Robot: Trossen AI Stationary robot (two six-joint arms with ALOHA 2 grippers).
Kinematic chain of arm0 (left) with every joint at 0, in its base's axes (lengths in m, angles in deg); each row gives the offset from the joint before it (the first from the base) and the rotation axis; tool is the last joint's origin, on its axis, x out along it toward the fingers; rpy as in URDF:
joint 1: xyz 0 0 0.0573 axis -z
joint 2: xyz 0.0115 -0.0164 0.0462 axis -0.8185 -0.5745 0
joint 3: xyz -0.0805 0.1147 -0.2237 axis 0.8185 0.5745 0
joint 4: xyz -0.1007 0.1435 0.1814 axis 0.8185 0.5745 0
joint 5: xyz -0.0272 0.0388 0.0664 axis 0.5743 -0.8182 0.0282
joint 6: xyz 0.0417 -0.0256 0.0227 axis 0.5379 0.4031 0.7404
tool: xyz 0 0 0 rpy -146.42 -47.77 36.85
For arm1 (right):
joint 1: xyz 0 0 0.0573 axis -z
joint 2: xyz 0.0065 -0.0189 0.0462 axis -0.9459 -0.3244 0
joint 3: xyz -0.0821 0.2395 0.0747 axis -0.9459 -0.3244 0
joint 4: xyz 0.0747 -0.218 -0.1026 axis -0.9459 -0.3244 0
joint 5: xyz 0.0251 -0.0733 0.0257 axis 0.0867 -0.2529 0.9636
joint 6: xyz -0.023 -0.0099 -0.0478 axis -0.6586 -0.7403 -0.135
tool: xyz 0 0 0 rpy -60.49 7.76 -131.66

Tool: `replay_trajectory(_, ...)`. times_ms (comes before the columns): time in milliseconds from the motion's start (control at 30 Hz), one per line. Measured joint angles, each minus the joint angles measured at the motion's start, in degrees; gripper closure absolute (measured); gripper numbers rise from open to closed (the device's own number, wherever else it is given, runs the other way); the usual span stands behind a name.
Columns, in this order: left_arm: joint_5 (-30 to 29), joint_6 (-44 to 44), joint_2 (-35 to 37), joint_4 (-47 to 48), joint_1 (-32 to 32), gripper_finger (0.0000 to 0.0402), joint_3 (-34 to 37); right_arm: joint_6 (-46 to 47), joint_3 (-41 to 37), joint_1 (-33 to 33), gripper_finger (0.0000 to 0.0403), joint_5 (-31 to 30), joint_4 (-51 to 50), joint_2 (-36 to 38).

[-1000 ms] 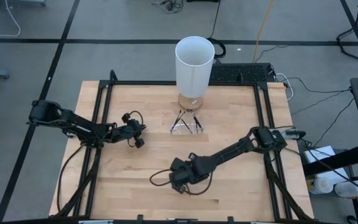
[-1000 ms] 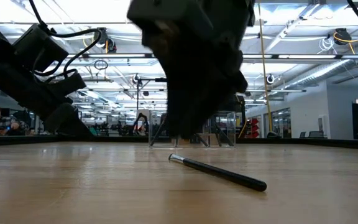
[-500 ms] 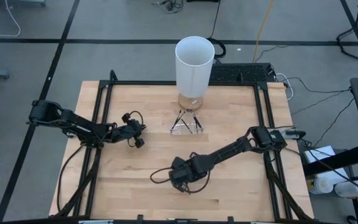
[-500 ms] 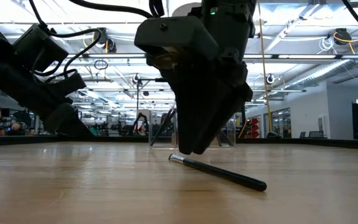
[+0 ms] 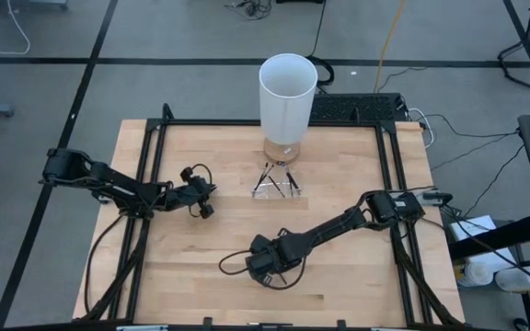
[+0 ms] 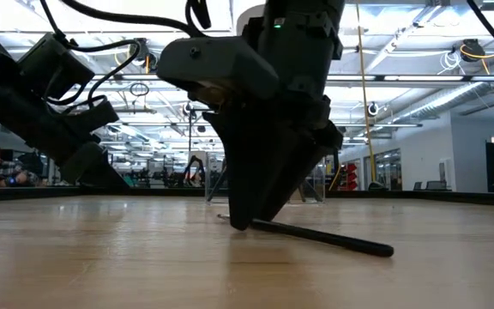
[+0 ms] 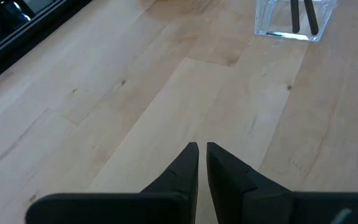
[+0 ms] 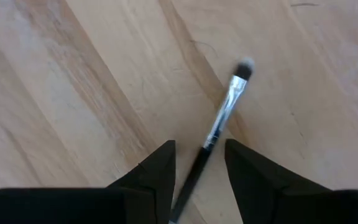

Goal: Put items in baskets/containers
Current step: Put the eyeshadow brush into the transparent organizer

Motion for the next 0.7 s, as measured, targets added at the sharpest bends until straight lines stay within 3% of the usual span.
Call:
replay_trajectory(267, 0.0, -0.1, 0.0, 0.4, 0.0, 0.0360, 0.0, -6.3, 0.0, -0.4, 0.0300, -3.2, -10.0, -0.3)
replay_trajectory(567, 0.0, -0.1, 0.0, 0.4, 0.0, 0.0360, 0.0, -10.1, -0.2, -0.4, 0.0392, -1.9, -9.8, -0.3)
replay_trajectory(700, 0.0, -0.1, 0.0, 0.4, 0.0, 0.0360, 0.0, -9.2, -0.2, -0.4, 0.0396, -1.8, -9.8, -0.2)
